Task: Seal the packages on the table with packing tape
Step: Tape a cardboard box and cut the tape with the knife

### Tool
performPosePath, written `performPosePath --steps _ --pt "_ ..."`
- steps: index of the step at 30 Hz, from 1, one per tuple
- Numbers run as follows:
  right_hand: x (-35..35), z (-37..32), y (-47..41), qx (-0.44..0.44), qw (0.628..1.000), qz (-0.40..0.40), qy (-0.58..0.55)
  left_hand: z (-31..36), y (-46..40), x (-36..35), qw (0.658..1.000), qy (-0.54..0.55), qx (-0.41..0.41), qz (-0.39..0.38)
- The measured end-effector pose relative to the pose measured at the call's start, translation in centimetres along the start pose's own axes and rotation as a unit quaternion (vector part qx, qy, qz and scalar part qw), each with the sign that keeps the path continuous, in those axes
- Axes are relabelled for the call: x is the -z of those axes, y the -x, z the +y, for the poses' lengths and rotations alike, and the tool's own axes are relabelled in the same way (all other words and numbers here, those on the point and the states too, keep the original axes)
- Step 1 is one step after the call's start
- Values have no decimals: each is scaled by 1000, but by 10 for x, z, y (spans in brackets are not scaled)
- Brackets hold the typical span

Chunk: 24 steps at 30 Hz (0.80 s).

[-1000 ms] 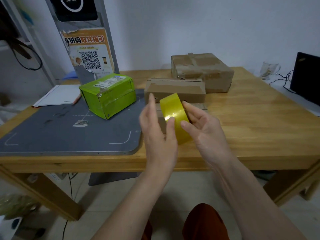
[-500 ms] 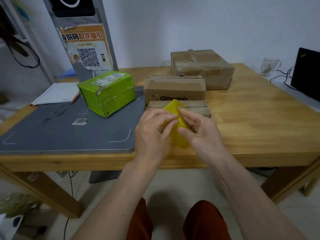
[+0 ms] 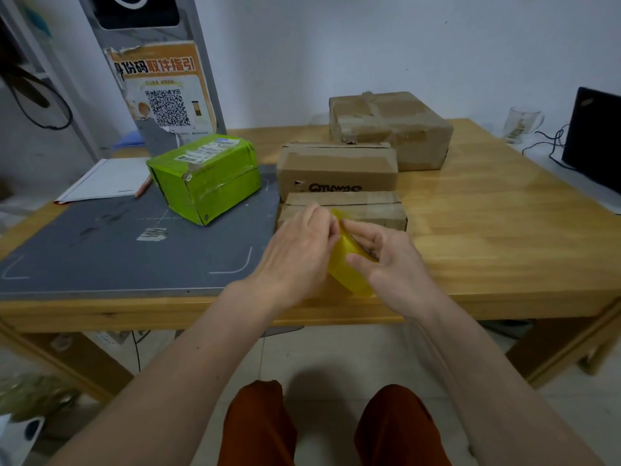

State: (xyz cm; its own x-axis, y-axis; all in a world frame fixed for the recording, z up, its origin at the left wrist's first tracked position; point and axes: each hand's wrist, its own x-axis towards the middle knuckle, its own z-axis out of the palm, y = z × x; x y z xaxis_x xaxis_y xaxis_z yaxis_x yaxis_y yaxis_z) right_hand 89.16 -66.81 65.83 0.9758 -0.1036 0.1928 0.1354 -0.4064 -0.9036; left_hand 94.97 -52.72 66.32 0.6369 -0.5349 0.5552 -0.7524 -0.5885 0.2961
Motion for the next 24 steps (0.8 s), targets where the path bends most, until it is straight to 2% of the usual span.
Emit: performPosePath --steps 2,5,9,12,20,24 --pt "-1 1 0 -7 1000 -2 -5 -2 4 -7 999 40 18 15" --pt "0 3 -1 -15 1000 1 -16 -8 12 -14 990 104 40 83" --pt "0 4 -2 -22 1000 2 -14 -13 17 -21 986 98 2 136" --pt "-3 5 -2 -30 1000 -1 -4 -14 17 -23 982 96 5 164" --pt "-7 7 -2 -50 999 2 19 -10 19 -32 992 -9 -31 122" --pt "-4 8 -4 -58 998 16 13 -12 21 -33 993 26 8 115"
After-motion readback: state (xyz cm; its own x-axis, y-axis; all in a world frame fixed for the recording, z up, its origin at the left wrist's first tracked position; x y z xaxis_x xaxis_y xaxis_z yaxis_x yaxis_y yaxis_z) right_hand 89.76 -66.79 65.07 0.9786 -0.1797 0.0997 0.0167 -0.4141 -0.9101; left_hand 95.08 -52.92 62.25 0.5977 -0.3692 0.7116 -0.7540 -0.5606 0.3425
